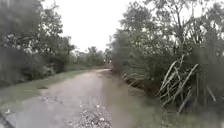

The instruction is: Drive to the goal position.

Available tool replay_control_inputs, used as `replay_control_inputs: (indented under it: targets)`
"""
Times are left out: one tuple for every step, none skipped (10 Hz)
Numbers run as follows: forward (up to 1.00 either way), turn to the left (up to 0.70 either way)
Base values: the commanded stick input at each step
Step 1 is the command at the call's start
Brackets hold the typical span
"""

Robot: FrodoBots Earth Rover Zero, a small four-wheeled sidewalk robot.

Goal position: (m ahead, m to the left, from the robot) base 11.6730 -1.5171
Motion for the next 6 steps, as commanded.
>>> replay_control_inputs:
  targets:
    - [0.7, 0.0]
    - [0.7, 0.0]
    - [0.7, 0.0]
    - [0.7, 0.0]
    - [0.7, 0.0]
    - [0.7, 0.0]
